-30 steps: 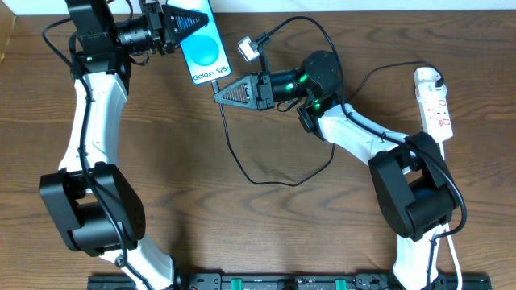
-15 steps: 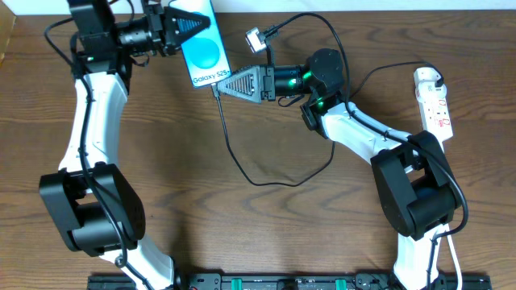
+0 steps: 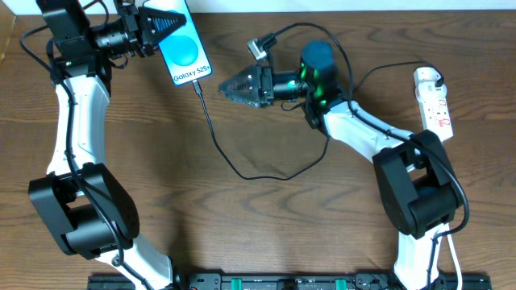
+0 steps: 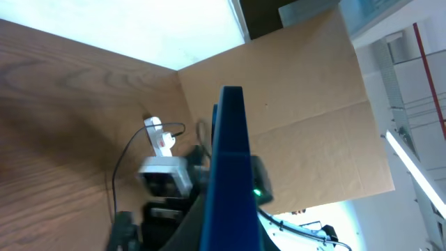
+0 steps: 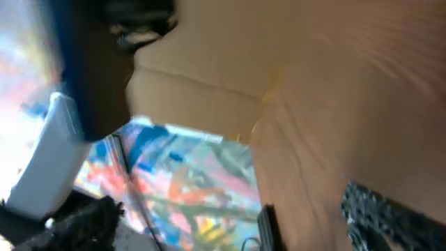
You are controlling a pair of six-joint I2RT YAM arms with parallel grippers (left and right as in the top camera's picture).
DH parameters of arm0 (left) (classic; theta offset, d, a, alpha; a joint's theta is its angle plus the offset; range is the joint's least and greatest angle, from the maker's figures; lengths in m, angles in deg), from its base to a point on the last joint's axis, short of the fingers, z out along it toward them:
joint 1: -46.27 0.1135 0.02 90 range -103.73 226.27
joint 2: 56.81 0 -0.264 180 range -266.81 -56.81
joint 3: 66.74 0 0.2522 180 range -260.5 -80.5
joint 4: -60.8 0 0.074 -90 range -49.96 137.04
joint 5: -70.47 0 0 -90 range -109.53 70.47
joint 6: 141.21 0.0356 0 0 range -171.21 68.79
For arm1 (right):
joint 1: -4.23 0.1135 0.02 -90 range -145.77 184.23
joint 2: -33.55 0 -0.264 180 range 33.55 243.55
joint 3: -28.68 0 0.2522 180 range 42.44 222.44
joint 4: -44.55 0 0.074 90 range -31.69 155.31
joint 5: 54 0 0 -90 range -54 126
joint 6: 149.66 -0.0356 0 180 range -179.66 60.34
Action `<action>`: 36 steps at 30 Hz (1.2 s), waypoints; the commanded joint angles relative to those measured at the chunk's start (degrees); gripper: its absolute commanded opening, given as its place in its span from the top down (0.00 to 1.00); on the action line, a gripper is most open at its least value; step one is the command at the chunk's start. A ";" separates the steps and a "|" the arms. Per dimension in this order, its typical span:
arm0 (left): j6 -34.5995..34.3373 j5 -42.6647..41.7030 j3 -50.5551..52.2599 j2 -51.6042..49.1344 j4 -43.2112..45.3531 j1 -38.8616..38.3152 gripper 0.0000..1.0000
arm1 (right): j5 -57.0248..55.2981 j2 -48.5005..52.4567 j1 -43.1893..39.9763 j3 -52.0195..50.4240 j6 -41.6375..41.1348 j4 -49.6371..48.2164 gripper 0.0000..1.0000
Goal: Plug charger to phone and switch on socket
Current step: 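Open the right gripper and pull it back rightward from the phone, then lower the phone with the left gripper flat onto the table center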
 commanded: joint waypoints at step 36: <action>14.38 3.74 10.10 -0.52 0.22 -12.20 0.93 | -68.78 -34.05 -6.01 0.46 37.83 81.05 0.01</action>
